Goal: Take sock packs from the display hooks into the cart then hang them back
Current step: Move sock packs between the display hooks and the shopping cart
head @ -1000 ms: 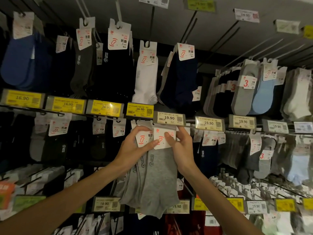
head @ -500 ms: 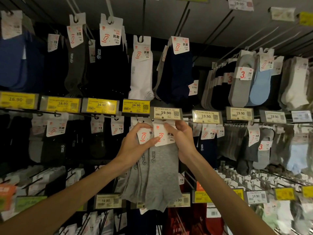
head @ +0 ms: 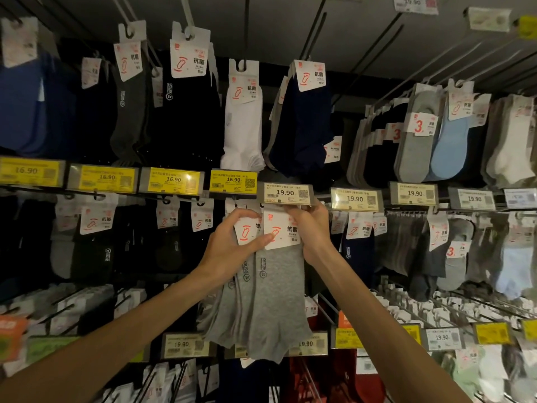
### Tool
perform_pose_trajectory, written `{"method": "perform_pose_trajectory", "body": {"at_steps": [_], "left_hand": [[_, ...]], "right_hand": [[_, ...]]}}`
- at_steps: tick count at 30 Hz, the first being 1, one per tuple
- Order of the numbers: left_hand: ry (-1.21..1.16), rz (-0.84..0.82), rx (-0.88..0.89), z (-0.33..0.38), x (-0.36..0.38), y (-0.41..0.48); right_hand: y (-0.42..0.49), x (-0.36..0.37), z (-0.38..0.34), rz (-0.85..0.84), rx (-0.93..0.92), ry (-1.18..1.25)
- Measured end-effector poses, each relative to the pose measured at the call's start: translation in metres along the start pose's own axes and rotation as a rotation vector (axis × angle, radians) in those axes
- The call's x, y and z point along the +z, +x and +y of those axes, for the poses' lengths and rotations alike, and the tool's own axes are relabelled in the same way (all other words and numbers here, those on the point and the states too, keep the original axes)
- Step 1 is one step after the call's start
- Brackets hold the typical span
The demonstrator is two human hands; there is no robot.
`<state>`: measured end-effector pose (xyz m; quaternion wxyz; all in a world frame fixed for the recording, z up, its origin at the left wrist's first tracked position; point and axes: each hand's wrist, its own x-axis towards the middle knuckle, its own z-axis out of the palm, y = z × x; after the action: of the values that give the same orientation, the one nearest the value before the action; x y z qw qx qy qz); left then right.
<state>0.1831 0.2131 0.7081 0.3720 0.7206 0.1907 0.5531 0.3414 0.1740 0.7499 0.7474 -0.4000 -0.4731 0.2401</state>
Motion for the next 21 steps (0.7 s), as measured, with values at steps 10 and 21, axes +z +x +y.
{"method": "perform_pose_trajectory", "body": {"at_steps": [10, 21], "left_hand": [[-0.041, 0.008, -0.012, -0.004, 0.003, 0.000], [-0.065, 0.008, 0.009, -0.005, 0.002, 0.000]], "right_hand": [[0.007, 0.000, 0.000, 0.002, -0.067, -0.029], [0.012, 0.002, -0.006, -0.025, -0.025, 0.002]]}}
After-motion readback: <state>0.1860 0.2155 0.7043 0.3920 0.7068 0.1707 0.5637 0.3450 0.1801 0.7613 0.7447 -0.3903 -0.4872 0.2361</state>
